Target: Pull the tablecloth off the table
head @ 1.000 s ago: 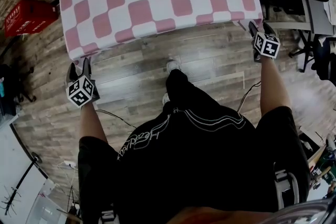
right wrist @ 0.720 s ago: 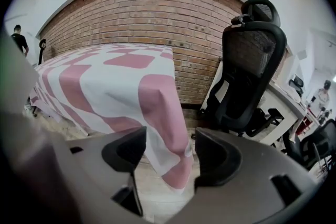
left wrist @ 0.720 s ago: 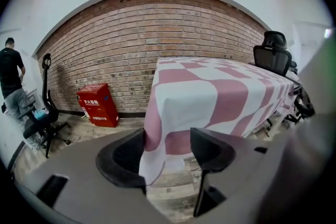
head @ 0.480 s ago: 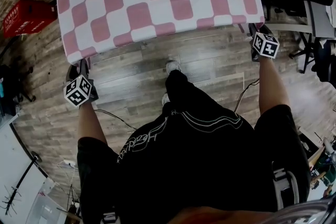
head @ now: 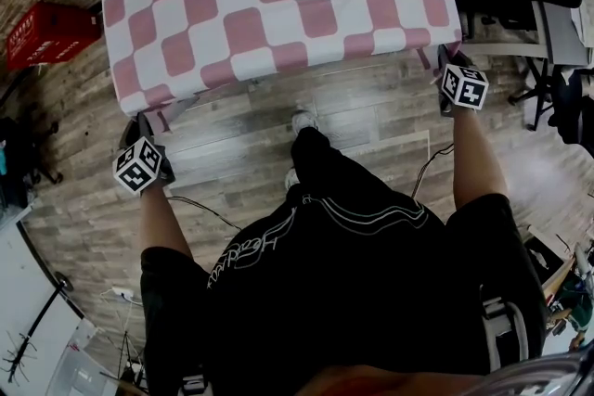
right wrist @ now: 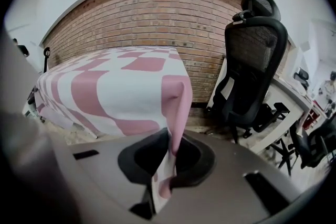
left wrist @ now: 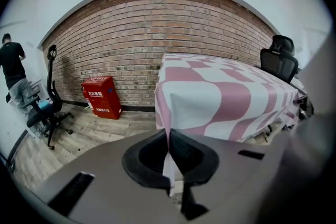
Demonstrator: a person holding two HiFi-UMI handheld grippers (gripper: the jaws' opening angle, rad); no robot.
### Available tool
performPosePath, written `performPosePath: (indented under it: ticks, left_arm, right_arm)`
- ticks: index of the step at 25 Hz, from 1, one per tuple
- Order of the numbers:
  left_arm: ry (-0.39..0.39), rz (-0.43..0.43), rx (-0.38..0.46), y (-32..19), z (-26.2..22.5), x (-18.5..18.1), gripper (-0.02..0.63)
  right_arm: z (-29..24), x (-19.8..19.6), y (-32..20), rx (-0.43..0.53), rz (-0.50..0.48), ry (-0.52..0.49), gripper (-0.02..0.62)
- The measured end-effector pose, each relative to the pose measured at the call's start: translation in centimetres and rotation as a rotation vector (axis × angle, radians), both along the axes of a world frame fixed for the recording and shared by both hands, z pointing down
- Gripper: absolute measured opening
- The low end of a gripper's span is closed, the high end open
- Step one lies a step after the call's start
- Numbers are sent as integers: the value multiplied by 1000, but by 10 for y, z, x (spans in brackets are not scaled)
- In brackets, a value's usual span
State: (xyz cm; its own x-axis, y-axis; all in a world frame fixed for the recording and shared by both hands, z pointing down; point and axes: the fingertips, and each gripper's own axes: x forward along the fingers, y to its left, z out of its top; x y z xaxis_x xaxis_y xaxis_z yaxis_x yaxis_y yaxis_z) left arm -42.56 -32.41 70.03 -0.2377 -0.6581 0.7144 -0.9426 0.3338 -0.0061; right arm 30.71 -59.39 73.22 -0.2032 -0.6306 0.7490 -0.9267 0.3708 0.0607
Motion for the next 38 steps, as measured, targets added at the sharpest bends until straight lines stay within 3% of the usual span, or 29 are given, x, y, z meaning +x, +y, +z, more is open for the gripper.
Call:
performPosePath:
  ticks: [12, 22, 38]
  left_arm:
    - [7, -4, 54, 10, -27, 9, 6]
    - [-15, -3, 95, 14, -59, 7, 6]
    - [-1, 34, 239, 4, -143, 37, 6]
  right_arm:
    - [-28, 4, 16, 17, 53, -78, 5]
    - [-63, 10, 27, 105, 66, -53, 0]
    - [-102, 26, 51, 155, 136, -159, -2]
